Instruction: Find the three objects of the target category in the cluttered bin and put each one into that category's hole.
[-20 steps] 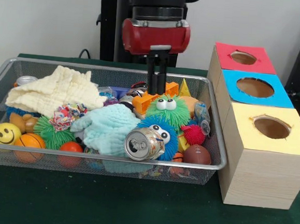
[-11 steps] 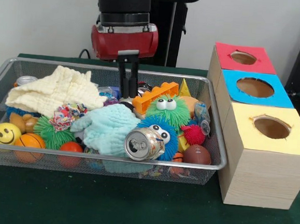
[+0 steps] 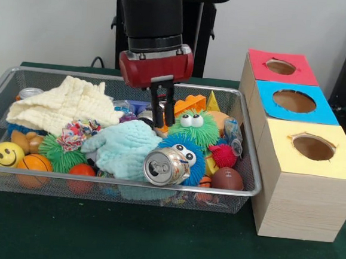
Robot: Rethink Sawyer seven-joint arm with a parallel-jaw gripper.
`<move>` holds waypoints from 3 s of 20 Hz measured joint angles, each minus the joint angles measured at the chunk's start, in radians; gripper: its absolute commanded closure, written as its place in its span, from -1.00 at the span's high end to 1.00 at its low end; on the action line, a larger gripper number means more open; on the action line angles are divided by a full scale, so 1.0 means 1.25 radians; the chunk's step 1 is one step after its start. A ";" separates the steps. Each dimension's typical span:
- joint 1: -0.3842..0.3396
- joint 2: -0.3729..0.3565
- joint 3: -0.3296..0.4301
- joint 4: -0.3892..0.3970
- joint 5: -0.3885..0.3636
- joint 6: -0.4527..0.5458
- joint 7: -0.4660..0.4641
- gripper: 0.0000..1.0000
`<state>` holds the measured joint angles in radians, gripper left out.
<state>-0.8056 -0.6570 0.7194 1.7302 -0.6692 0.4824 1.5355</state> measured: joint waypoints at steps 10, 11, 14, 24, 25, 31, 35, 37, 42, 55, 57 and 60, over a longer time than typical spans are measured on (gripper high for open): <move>-0.011 0.019 0.048 0.000 -0.012 0.000 0.000 1.00; -0.013 0.021 0.053 0.000 -0.012 0.000 0.000 1.00; -0.016 0.024 0.062 0.000 -0.017 0.000 0.000 1.00; -0.016 0.024 0.065 -0.005 -0.058 0.000 0.000 1.00; -0.016 0.024 0.065 -0.009 -0.065 0.000 0.000 1.00; -0.016 0.024 0.065 -0.020 -0.086 0.000 0.000 1.00; -0.016 0.024 0.065 -0.020 -0.093 0.000 0.000 1.00; -0.016 0.025 0.066 -0.021 -0.094 0.000 0.000 1.00; -0.014 0.029 0.065 -0.023 -0.100 0.000 0.000 1.00; -0.003 0.060 0.065 -0.031 -0.172 0.000 0.000 1.00; -0.003 0.058 0.064 -0.032 -0.176 0.000 0.000 1.00; -0.003 0.056 0.064 -0.033 -0.187 0.000 0.000 1.00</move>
<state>-0.8099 -0.5864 0.8000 1.6892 -0.9032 0.4823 1.5355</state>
